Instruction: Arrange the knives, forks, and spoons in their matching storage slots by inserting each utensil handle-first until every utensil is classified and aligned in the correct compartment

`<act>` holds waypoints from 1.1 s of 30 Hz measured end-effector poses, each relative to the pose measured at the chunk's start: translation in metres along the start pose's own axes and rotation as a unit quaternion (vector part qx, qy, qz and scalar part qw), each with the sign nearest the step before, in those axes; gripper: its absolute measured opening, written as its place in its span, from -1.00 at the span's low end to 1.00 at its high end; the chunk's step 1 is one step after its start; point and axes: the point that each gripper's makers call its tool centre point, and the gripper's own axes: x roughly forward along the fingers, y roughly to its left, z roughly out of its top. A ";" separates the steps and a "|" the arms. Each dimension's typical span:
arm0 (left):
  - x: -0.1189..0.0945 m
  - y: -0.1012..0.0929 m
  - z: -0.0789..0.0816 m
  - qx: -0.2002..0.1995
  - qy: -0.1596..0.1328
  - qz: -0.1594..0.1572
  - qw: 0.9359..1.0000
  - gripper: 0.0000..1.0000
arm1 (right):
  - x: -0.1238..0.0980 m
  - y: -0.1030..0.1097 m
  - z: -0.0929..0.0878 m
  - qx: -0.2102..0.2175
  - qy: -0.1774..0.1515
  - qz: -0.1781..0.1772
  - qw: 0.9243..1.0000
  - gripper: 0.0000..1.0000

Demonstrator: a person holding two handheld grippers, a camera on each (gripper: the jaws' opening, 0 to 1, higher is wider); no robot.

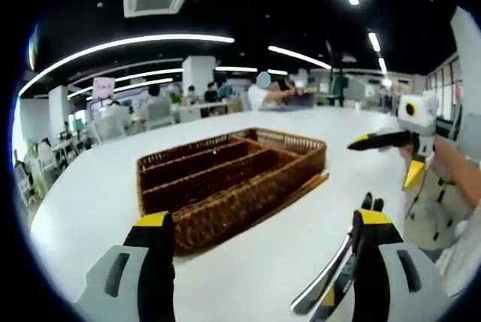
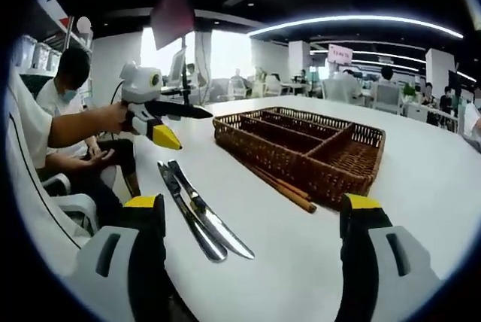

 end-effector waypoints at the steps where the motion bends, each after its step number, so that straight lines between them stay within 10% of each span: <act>1: 0.000 -0.001 -0.001 0.001 0.000 0.000 1.000 0.99 | 0.001 0.000 0.000 -0.005 0.003 -0.001 1.000 1.00; 12: -0.003 -0.023 -0.024 0.047 0.041 -0.022 0.998 0.96 | 0.004 0.003 -0.001 -0.015 0.011 0.008 1.000 1.00; 18: 0.000 -0.036 -0.027 0.126 0.068 -0.058 0.988 0.22 | 0.005 0.006 -0.002 -0.014 0.012 0.013 1.000 1.00; 33: 0.003 -0.057 -0.041 0.125 0.107 -0.108 0.981 0.00 | 0.001 0.002 -0.003 -0.010 0.010 0.010 1.000 1.00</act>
